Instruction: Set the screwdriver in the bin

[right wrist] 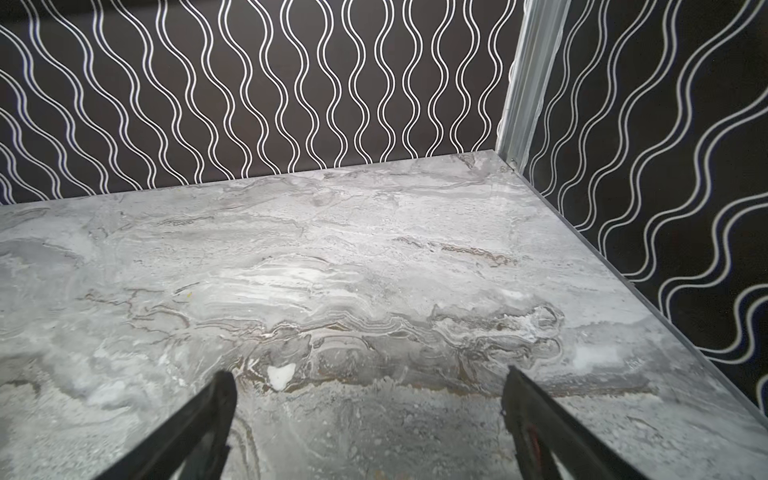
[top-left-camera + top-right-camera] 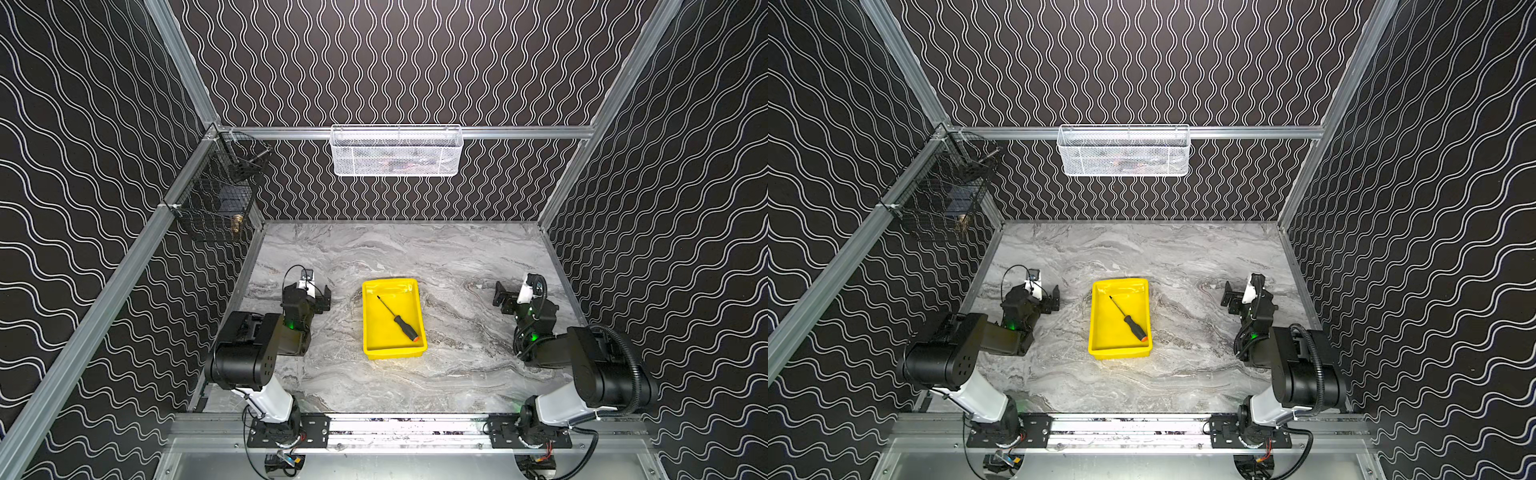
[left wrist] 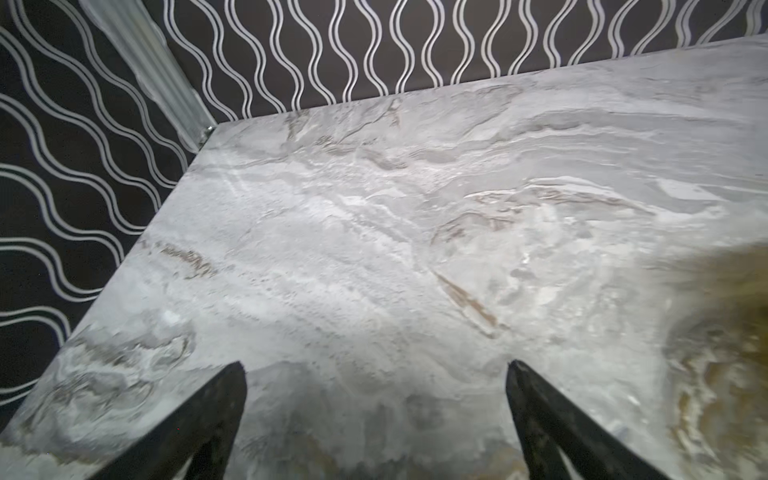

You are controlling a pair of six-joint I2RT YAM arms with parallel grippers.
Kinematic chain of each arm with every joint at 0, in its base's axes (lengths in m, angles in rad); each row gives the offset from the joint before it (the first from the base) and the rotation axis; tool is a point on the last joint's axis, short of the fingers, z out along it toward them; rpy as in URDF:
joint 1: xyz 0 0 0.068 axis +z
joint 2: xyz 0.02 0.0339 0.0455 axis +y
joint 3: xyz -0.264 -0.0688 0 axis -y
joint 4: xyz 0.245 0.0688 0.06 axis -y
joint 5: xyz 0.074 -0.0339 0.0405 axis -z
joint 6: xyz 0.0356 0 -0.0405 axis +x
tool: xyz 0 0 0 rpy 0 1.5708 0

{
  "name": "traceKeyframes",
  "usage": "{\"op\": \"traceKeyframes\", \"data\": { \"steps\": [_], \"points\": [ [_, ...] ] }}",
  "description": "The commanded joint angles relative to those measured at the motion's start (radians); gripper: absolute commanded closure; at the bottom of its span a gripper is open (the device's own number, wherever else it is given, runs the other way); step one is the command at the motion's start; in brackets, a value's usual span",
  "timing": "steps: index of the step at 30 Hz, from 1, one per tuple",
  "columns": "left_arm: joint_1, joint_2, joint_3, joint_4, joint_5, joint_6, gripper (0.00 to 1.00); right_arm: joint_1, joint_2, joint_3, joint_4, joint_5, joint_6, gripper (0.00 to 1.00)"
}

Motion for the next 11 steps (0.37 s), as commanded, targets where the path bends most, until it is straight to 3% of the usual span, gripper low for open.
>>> {"op": "traceKeyframes", "data": {
  "steps": [1, 11],
  "points": [
    [0.002, 0.004, 0.007, -0.003, 0.030, -0.013, 0.01, 0.002, 0.001, -0.005, 0.039, -0.016, 0.007, 0.00],
    [0.002, 0.004, 0.001, 0.008, 0.016, -0.013, 0.01, 0.002, 0.000, -0.003, 0.032, -0.019, 0.007, 0.00]
  ]
}}
